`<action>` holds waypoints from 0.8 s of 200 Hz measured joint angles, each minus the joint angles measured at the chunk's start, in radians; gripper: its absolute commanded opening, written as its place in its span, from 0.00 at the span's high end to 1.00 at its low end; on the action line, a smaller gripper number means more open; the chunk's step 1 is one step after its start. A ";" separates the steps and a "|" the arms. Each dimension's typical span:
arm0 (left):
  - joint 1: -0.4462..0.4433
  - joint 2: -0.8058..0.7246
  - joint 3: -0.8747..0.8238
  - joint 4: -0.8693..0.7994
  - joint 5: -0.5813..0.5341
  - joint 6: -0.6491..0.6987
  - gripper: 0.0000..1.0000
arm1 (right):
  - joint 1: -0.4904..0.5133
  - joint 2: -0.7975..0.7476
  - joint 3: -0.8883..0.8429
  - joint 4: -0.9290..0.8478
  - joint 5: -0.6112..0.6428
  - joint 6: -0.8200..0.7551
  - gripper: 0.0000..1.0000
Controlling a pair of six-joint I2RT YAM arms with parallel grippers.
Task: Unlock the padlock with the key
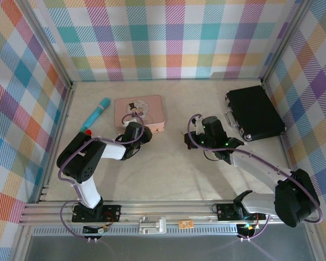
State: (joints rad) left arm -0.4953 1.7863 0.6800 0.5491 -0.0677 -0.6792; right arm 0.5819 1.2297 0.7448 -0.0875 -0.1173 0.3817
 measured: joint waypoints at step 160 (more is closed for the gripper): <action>-0.056 -0.010 0.031 -0.084 -0.071 -0.063 0.61 | 0.000 -0.042 0.000 0.000 0.000 0.018 1.00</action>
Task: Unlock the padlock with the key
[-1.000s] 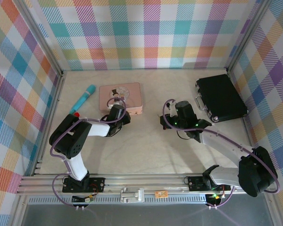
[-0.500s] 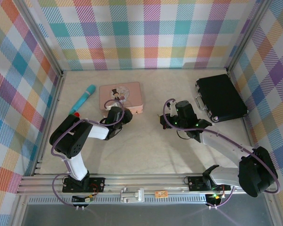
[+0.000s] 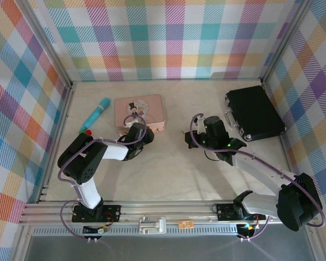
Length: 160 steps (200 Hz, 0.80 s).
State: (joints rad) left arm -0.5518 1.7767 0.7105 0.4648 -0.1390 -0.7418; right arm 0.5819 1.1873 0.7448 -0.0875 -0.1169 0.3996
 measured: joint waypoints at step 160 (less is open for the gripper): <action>-0.062 0.010 0.091 -0.165 -0.003 -0.080 1.00 | 0.000 -0.036 -0.009 -0.001 -0.005 0.004 1.00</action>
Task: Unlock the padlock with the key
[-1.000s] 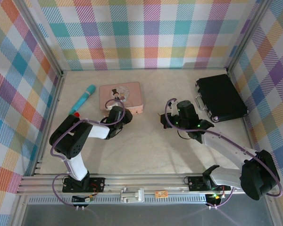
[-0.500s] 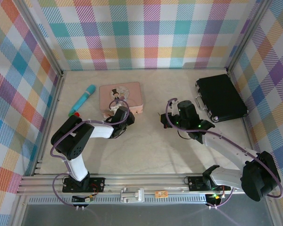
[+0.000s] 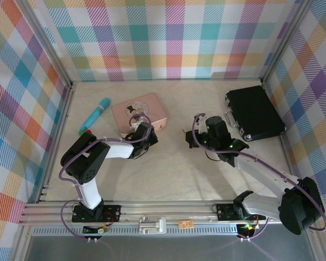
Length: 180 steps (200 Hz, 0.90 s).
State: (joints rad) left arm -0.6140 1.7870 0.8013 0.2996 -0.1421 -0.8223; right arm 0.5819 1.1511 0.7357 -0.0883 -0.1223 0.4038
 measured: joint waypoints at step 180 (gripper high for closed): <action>-0.005 -0.254 -0.047 -0.038 0.369 -0.086 1.00 | -0.023 0.359 -0.190 0.593 -0.539 0.192 1.00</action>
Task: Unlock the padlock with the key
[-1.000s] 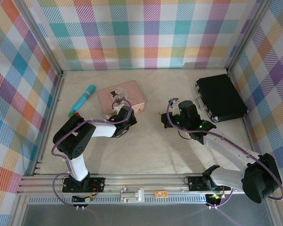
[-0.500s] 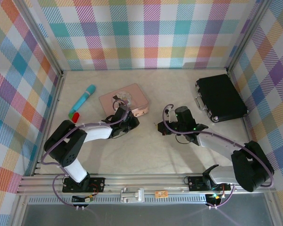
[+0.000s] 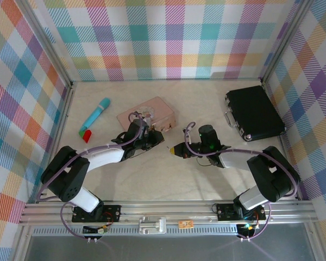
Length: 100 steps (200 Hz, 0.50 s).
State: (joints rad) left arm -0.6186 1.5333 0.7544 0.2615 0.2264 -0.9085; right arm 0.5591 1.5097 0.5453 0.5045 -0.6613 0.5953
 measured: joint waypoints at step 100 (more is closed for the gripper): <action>0.000 -0.011 -0.064 0.150 0.027 -0.008 1.00 | -0.004 0.076 -0.026 0.217 -0.010 0.124 1.00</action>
State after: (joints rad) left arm -0.6186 1.5227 0.6899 0.4114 0.2539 -0.9161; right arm 0.5552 1.5856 0.5198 0.7219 -0.6708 0.7197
